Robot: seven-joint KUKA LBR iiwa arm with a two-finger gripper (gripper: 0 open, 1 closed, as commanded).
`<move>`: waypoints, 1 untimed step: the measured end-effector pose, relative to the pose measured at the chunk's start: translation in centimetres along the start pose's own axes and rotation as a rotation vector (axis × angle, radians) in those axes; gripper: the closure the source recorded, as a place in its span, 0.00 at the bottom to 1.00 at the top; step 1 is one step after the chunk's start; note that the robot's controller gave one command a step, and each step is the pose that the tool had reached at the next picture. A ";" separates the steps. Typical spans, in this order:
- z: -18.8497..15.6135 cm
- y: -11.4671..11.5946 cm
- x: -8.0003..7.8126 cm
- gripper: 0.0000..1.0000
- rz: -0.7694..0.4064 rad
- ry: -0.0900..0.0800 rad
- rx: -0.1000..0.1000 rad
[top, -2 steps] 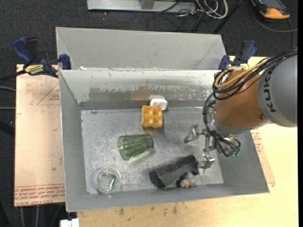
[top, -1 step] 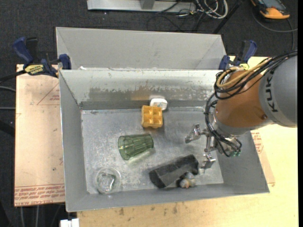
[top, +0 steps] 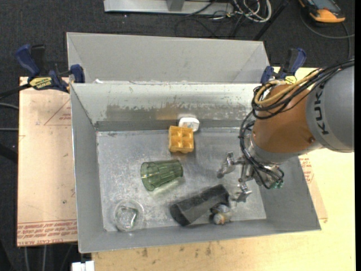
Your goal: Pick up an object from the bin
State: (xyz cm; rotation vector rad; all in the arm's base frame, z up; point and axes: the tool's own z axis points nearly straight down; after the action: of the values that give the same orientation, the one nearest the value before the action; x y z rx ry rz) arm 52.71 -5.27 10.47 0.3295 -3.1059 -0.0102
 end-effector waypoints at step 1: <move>0.0 0.0 0.0 1.00 0.000 0.000 0.000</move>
Offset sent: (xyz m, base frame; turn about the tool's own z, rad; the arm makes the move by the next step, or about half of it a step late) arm 0.0076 -0.0046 0.0194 0.1278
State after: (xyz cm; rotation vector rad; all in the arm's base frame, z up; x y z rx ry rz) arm 52.71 -5.27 10.47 0.3297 -3.1057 -0.0101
